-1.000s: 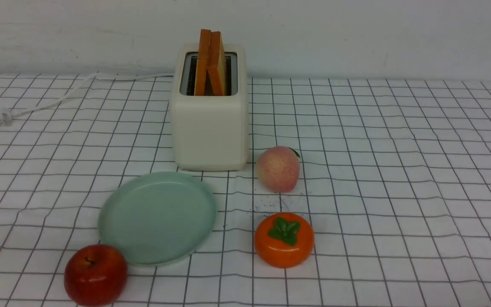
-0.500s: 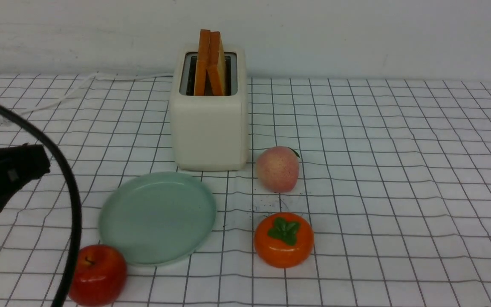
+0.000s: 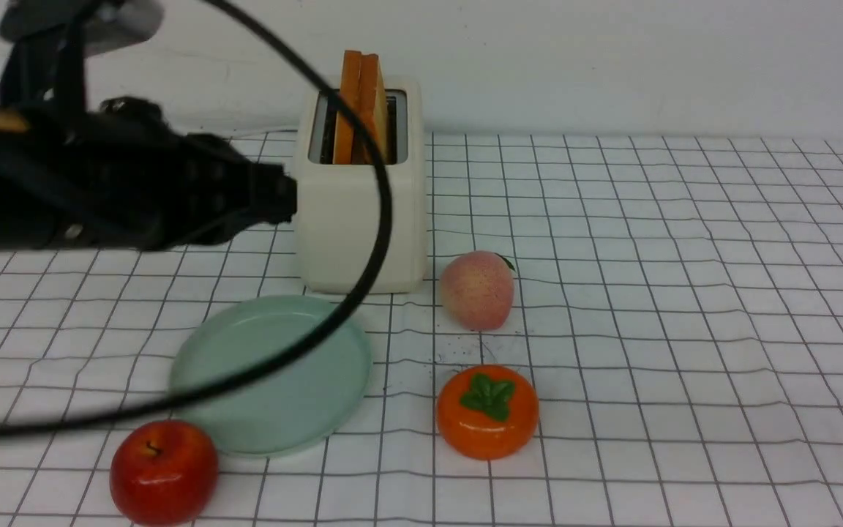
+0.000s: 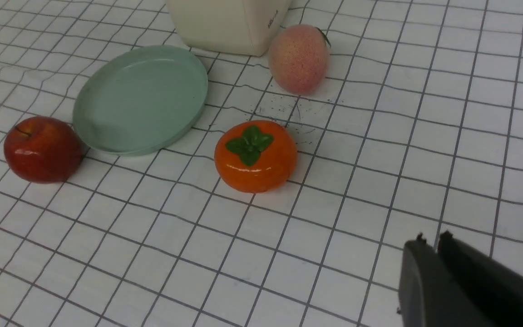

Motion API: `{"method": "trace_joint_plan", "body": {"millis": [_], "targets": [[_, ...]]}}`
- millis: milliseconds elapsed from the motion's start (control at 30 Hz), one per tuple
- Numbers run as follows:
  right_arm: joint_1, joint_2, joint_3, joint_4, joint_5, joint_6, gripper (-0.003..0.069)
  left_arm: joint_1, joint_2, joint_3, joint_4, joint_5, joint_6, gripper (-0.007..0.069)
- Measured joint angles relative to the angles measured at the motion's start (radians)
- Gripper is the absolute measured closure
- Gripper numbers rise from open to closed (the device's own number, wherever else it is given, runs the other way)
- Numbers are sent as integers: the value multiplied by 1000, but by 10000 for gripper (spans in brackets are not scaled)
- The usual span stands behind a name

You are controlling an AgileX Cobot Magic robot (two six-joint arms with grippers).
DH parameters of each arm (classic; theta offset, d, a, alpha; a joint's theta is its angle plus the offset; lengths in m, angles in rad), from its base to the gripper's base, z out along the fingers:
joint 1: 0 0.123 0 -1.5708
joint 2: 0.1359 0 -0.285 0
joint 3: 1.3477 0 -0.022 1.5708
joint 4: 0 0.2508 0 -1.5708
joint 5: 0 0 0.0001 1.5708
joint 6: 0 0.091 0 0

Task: Take toasted bread from bread machine on white checkered table place on plate.
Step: 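Reach for a toast slice standing in the toaster with the left gripper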

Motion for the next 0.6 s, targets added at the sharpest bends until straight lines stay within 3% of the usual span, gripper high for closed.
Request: {"method": "trace_joint_plan", "body": {"millis": [100, 267, 467, 600], "targets": [[0, 0, 0, 5, 11, 0, 606, 0, 158, -157, 163, 26, -123, 600], [0, 0, 0, 13, 13, 0, 603, 0, 392, -375, 362, 118, -205, 405], [0, 0, 0, 18, 13, 0, 595, 0, 555, -495, 406, 110, -211, 197], [0, 0, 0, 23, 13, 0, 590, 0, 589, -507, 409, 46, -211, 191]]}}
